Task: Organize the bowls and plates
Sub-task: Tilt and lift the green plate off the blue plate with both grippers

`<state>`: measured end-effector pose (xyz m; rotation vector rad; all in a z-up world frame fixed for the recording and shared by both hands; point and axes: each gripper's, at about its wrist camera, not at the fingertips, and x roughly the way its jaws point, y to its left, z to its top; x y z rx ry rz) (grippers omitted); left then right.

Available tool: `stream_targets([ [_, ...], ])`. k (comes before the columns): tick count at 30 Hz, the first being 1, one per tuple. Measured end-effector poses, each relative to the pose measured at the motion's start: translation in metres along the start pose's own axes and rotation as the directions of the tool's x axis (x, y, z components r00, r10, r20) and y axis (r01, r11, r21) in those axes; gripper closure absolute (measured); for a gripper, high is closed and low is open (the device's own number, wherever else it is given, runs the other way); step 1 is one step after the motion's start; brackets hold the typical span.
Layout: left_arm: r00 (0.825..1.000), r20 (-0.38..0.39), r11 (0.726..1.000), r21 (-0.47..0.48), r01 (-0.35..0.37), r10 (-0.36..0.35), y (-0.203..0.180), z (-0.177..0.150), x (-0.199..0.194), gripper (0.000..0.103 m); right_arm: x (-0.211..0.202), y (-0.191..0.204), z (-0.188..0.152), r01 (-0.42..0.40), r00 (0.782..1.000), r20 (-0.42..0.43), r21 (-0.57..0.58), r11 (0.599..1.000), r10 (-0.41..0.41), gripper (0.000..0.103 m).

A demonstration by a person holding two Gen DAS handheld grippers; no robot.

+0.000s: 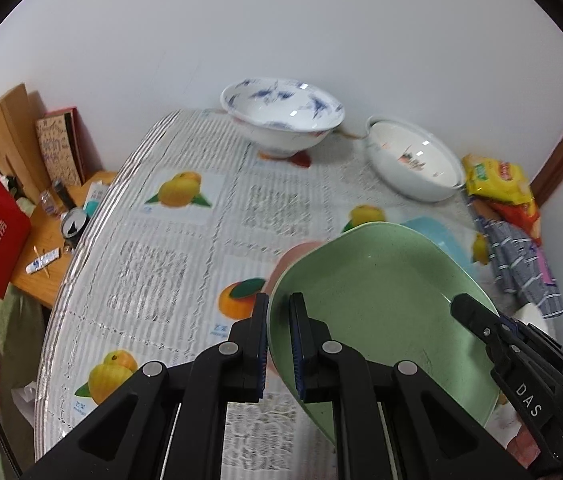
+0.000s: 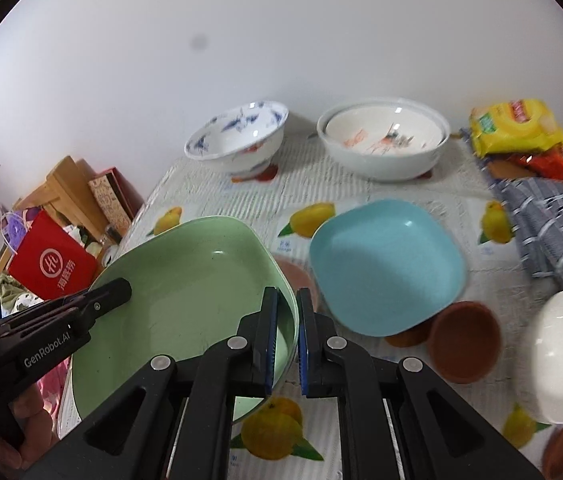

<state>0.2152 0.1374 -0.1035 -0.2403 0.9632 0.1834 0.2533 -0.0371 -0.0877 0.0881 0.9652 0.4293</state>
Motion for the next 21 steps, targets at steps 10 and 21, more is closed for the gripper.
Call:
stream_targets([
  [10,0.997,-0.080,0.999,-0.035,-0.010,0.007,0.011,-0.014,0.039,0.093,0.050,-0.005,-0.011,-0.013,0.995,-0.100,-0.034,0.999,0.010,0.094],
  [21,0.996,-0.088,0.998,-0.057,-0.007,0.001,0.014,-0.007,0.056,0.092,0.069,-0.004,-0.001,-0.008,0.991,-0.130,-0.099,0.995,-0.005,0.093],
])
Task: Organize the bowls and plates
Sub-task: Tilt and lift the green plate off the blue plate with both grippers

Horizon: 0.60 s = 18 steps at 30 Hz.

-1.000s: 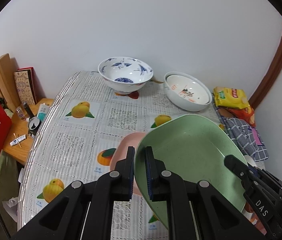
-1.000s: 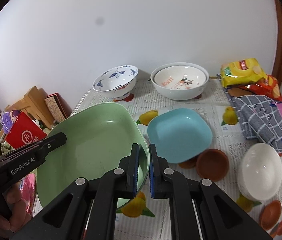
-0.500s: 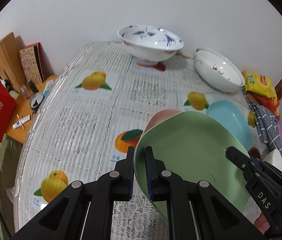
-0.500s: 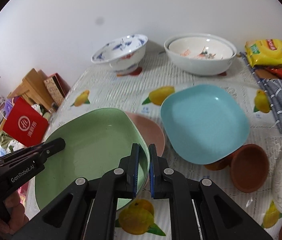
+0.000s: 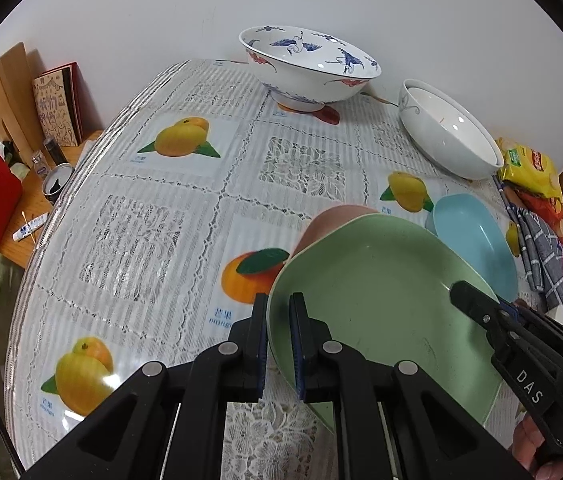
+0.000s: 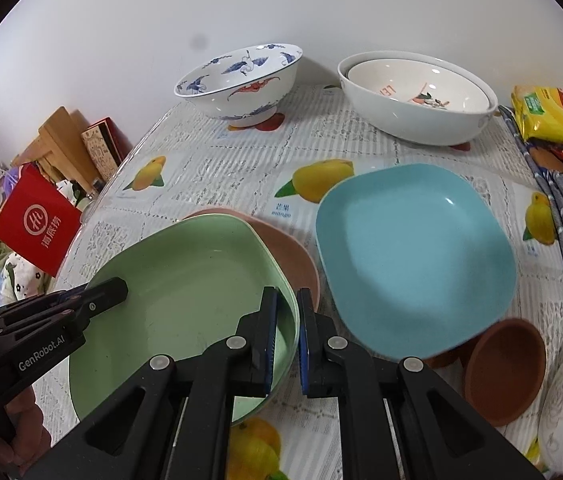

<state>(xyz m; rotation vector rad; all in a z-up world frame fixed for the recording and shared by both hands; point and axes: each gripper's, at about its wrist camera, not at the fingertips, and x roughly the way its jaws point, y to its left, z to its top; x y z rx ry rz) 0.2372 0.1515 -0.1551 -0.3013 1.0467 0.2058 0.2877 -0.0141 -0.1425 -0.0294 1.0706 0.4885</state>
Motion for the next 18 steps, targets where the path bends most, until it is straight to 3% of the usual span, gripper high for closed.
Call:
stream_targets([
  [18,1.000,-0.013,0.999,0.044,0.003,-0.003,-0.001,0.005,0.009,0.090,0.018,-0.006,0.015,0.007,1.000,-0.004,-0.055,0.998,-0.007,0.091],
])
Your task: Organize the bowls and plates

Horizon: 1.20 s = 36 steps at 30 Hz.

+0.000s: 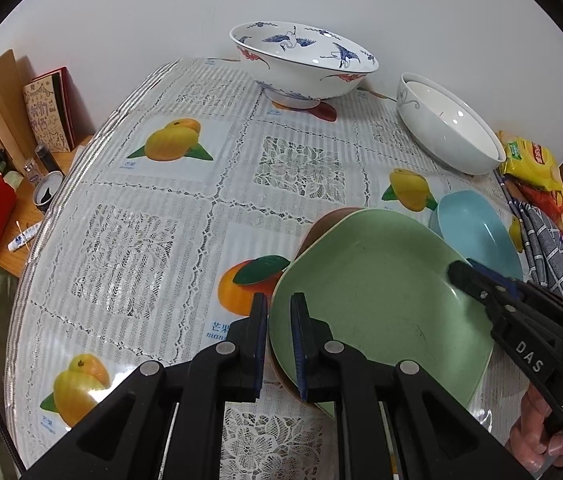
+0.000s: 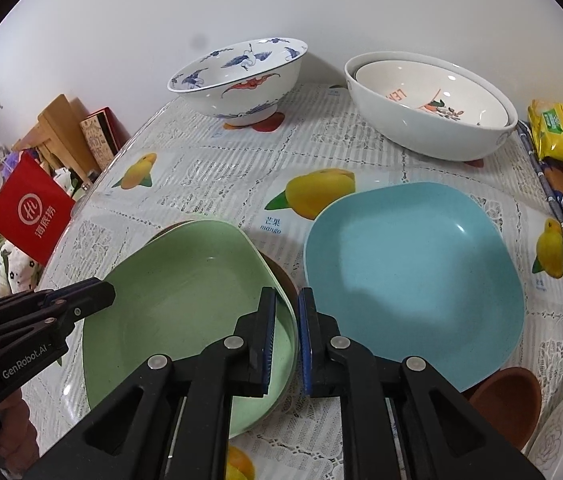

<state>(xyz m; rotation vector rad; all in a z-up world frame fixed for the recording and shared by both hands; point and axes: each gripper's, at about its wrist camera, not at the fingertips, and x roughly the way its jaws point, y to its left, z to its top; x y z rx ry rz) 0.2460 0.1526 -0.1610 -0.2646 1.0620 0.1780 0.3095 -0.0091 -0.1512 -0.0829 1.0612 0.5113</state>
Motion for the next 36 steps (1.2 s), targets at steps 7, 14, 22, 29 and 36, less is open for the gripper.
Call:
stream_targets([
  [7,1.000,-0.004,1.000,0.004,0.010,-0.010,0.004,-0.004,-0.003,0.078,-0.022,-0.014,-0.013,0.020,0.999,0.028,0.082,0.996,-0.022,0.058],
  [14,0.999,-0.010,0.999,0.007,0.033,-0.033,0.005,-0.006,-0.003,0.077,-0.024,-0.008,-0.027,-0.010,1.000,-0.012,0.117,0.993,0.011,0.076],
  [22,0.999,0.001,0.999,0.025,0.047,-0.047,0.006,-0.005,-0.007,0.077,-0.007,0.001,-0.015,0.054,0.999,-0.012,0.096,0.994,-0.053,0.095],
  [29,0.998,0.040,0.996,0.081,0.039,-0.042,-0.008,0.003,-0.021,0.069,-0.036,-0.011,-0.007,0.076,0.995,0.057,0.106,0.991,-0.083,0.064],
  [36,0.993,0.100,0.987,0.155,0.038,-0.054,-0.051,0.025,-0.034,0.060,-0.085,-0.056,0.003,0.189,0.964,0.150,0.183,0.965,-0.218,0.056],
])
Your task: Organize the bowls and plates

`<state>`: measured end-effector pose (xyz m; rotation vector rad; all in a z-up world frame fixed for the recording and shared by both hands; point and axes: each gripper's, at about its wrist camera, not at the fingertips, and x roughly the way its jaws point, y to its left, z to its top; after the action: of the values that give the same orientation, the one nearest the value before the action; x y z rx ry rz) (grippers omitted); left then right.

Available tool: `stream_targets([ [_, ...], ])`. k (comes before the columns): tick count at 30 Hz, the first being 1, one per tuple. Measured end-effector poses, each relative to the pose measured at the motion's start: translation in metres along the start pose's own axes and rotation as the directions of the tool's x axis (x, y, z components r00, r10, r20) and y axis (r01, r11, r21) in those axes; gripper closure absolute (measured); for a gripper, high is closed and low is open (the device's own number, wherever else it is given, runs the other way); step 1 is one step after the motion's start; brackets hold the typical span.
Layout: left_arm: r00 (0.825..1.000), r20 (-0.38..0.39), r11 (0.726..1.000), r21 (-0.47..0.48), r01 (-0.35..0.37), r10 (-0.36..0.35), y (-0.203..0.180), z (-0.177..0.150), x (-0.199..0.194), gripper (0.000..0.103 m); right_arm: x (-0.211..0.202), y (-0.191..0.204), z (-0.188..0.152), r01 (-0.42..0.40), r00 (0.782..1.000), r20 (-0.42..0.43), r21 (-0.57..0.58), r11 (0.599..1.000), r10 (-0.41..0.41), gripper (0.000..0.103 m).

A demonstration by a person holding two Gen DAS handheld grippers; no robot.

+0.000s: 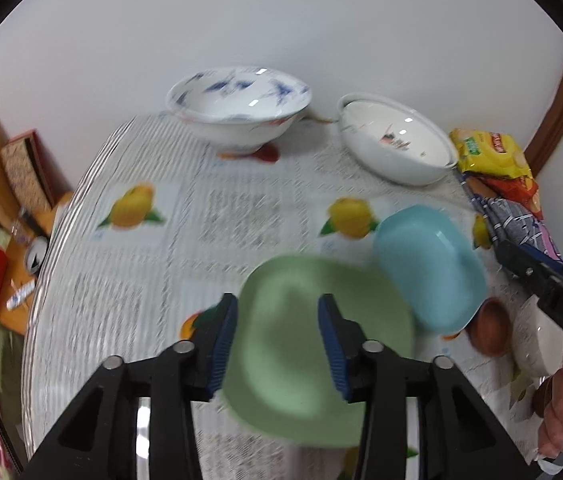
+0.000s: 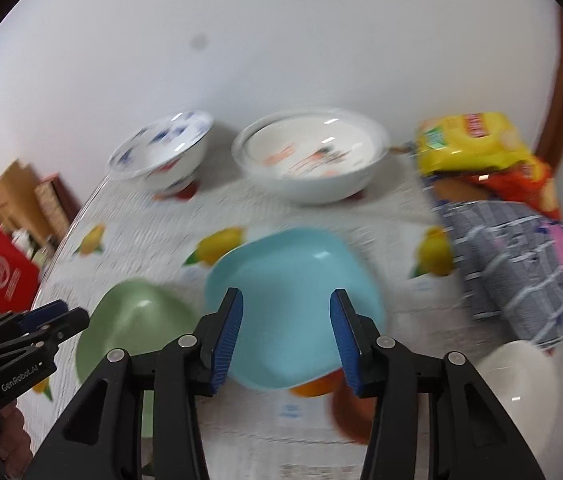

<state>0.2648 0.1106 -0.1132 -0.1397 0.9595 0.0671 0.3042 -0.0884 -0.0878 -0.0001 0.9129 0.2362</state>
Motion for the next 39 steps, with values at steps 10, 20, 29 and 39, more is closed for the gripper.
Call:
stream_targets([
  [10,0.997,0.068,0.994,0.099,-0.047,0.040,-0.057,0.033,0.017,0.060,0.002,-0.051,0.029,0.091,0.994,0.056,0.076,0.993,-0.096,0.043],
  [20,0.986,0.100,0.982,0.119,-0.148,0.136,-0.075,0.036,0.048,0.058,0.040,-0.064,0.018,0.069,0.997,-0.033,0.104,0.992,-0.065,0.043],
  [29,0.991,0.065,0.988,0.094,-0.126,0.120,-0.075,0.042,0.051,0.039,0.037,-0.062,0.010,0.112,0.993,-0.055,0.087,0.990,-0.108,0.017],
  [39,0.990,0.130,0.996,0.068,-0.065,0.056,-0.077,0.032,0.038,0.039,0.020,-0.065,-0.001,0.020,1.000,-0.002,0.101,0.995,-0.020,0.015],
])
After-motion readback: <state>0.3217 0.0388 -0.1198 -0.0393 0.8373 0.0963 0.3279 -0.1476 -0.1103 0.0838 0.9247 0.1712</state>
